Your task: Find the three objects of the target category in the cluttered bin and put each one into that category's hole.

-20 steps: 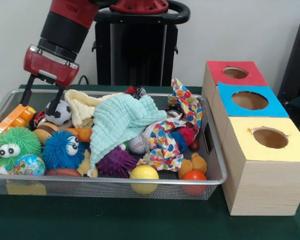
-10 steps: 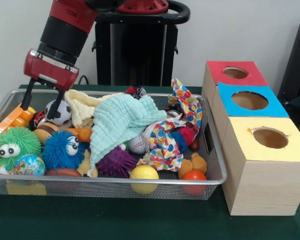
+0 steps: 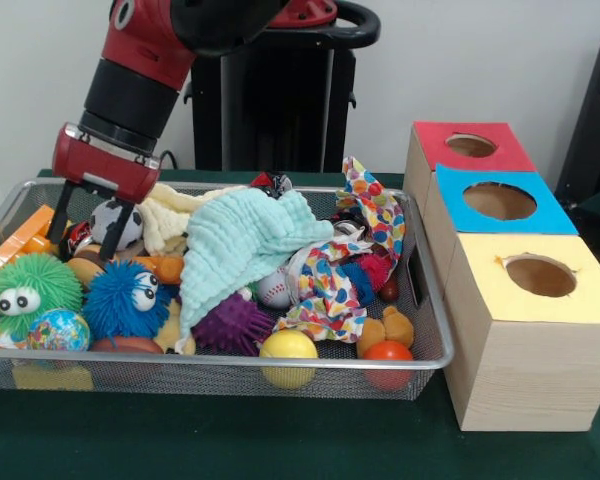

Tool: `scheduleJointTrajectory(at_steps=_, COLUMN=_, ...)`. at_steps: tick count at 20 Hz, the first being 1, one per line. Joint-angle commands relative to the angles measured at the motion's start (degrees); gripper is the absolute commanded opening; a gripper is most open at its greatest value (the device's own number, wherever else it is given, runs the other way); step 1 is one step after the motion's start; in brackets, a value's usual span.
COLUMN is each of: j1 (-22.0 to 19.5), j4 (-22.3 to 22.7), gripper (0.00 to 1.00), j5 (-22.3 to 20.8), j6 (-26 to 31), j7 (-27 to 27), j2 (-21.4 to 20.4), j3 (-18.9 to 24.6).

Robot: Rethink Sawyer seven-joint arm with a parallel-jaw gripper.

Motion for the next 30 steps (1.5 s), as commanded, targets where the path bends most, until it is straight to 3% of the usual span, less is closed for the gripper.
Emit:
scheduleJointTrajectory(at_steps=1, j1=-2.37, j4=-2.87, gripper=1.0, j5=2.34, j6=-0.92, j7=-12.04, j2=-1.07, j3=10.96)
scheduleJointTrajectory(at_steps=3, j1=-1.3, j4=-1.54, gripper=1.0, j5=1.2, j6=-2.04, j7=-11.09, j2=-1.46, j3=9.58)
scheduleJointTrajectory(at_steps=5, j1=1.3, j4=-0.95, gripper=1.0, j5=-1.31, j6=-3.0, j7=-5.33, j2=1.27, j3=5.51)
scheduleJointTrajectory(at_steps=9, j1=2.17, j4=1.74, gripper=1.0, j5=-3.03, j6=-3.9, j7=-3.57, j2=2.32, j3=2.64)
scheduleJointTrajectory(at_steps=18, j1=-1.68, j4=3.39, gripper=1.0, j5=-3.08, j6=-3.37, j7=-8.32, j2=0.09, j3=5.2)
scheduleJointTrajectory(at_steps=30, j1=-3.34, j4=2.22, gripper=1.0, j5=-5.37, j6=-4.97, j7=-5.51, j2=2.62, j3=4.72)
